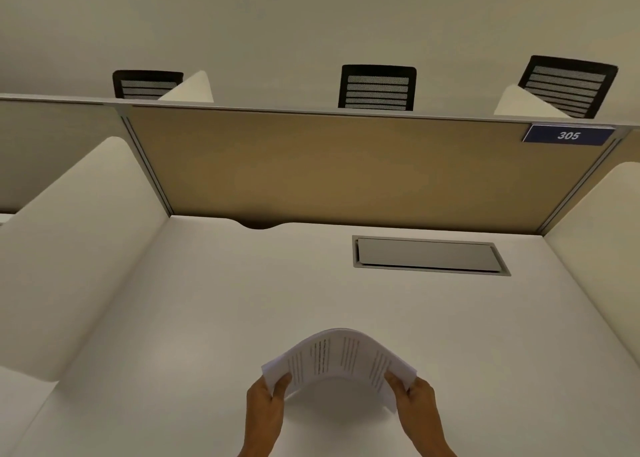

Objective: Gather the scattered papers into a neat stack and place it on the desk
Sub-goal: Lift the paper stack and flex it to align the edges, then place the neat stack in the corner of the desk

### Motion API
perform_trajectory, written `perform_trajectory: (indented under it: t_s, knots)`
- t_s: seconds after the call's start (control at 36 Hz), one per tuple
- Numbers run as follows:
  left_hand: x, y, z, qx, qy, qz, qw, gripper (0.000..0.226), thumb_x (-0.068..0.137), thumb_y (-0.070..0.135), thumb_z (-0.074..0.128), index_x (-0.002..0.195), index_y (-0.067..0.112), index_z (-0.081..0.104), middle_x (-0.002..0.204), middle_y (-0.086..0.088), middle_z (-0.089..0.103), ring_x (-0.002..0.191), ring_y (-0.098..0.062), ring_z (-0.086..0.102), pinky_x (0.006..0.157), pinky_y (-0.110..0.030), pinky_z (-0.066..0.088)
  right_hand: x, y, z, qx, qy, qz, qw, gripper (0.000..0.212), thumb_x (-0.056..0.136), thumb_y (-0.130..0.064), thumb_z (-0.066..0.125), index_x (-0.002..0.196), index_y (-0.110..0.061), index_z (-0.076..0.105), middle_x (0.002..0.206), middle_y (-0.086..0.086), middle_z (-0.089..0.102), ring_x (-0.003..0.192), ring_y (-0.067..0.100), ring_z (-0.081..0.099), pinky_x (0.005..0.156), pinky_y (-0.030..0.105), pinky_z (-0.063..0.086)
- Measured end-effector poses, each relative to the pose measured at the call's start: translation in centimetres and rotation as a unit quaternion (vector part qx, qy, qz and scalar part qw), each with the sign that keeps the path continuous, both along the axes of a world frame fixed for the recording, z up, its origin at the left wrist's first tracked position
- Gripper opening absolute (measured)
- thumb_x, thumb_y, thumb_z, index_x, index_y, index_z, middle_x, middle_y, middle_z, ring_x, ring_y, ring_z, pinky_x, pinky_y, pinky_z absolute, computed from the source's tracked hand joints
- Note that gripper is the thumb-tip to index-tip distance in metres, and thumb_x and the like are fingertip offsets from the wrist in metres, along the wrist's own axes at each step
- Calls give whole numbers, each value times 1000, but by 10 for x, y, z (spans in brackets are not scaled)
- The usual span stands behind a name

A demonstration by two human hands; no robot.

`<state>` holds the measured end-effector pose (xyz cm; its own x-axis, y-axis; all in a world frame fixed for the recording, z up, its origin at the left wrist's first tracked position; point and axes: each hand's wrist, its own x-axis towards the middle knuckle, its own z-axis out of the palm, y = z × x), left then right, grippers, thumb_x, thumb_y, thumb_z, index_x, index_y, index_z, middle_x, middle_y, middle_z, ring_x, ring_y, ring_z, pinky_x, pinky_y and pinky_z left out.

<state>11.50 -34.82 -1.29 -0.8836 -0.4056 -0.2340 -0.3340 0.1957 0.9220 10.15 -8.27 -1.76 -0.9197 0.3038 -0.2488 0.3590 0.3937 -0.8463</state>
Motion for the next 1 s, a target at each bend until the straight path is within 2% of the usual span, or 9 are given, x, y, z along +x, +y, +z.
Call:
perform_trajectory:
  t_s: [0.11, 0.25, 0.33, 0.42, 0.53, 0.61, 0.69, 0.86, 1.0]
  knots:
    - [3, -1, -7, 17, -44, -11, 999, 25, 94, 9, 62, 117, 4, 67, 97, -13, 72, 89, -29, 68, 75, -31, 54, 4, 1, -6, -9, -9, 6, 1000, 17, 95, -20, 65, 105, -9, 74, 75, -3, 72, 70, 11, 68, 55, 13, 47]
    - [-2, -5, -9, 32, -78, -30, 996, 23, 94, 7, 61, 114, 0, 68, 102, -16, 73, 94, -33, 67, 80, -35, 53, -3, 4, -4, 13, -27, 25, 999, 13, 96, -24, 64, 91, -13, 68, 65, -8, 66, 58, 6, 61, 49, 16, 43]
    - [-9, -10, -4, 34, -76, -54, 995, 23, 93, 2, 61, 114, 0, 68, 105, -16, 73, 98, -34, 68, 85, -41, 55, -15, 8, 3, 26, -24, 61, 998, 15, 97, -23, 61, 106, -13, 68, 89, 0, 73, 78, 13, 68, 59, 18, 48]
    - [-15, -19, 3, 46, -60, -81, 994, 24, 93, 3, 61, 117, 1, 66, 107, -15, 73, 100, -33, 69, 87, -43, 57, -26, 12, 12, 31, -15, 118, 992, 17, 99, -21, 58, 115, -20, 64, 101, -4, 72, 88, 9, 69, 66, 17, 52]
    - [-19, -32, 12, 53, -87, -133, 986, 26, 94, 13, 62, 119, 9, 64, 110, -10, 73, 98, -28, 71, 87, -44, 59, -37, 20, 16, 20, -42, 178, 983, 18, 99, -20, 57, 116, -22, 63, 105, -2, 73, 91, 16, 73, 79, 35, 62]
    - [-19, -40, 16, 48, -120, -152, 980, 27, 93, 13, 63, 120, 10, 63, 109, -7, 73, 96, -25, 72, 84, -40, 59, -39, 24, 19, -15, -60, 211, 975, 18, 99, -19, 56, 114, -17, 66, 101, 2, 76, 84, 18, 76, 79, 41, 64]
    - [-15, -44, 21, 47, -139, -167, 975, 29, 92, 17, 66, 120, 13, 61, 114, -8, 72, 100, -27, 71, 90, -47, 58, -38, 26, 26, -79, -67, 217, 971, 17, 98, -19, 59, 113, -16, 67, 98, 4, 78, 85, 20, 78, 81, 47, 63]
    - [-2, -50, 28, 48, -165, -169, 971, 35, 90, 27, 68, 124, 20, 59, 120, -2, 70, 105, -22, 68, 92, -39, 56, -37, 29, 46, -208, -105, 250, 940, 29, 94, -27, 64, 118, -11, 68, 111, 12, 77, 100, 33, 75, 85, 47, 61]
    - [5, -55, 30, 83, -171, -152, 970, 30, 91, 27, 67, 120, 16, 66, 115, -3, 73, 102, -24, 71, 97, -48, 55, -38, 32, 59, -249, -133, 257, 924, 34, 92, -31, 69, 121, -13, 68, 117, 13, 75, 106, 34, 73, 79, 40, 62]
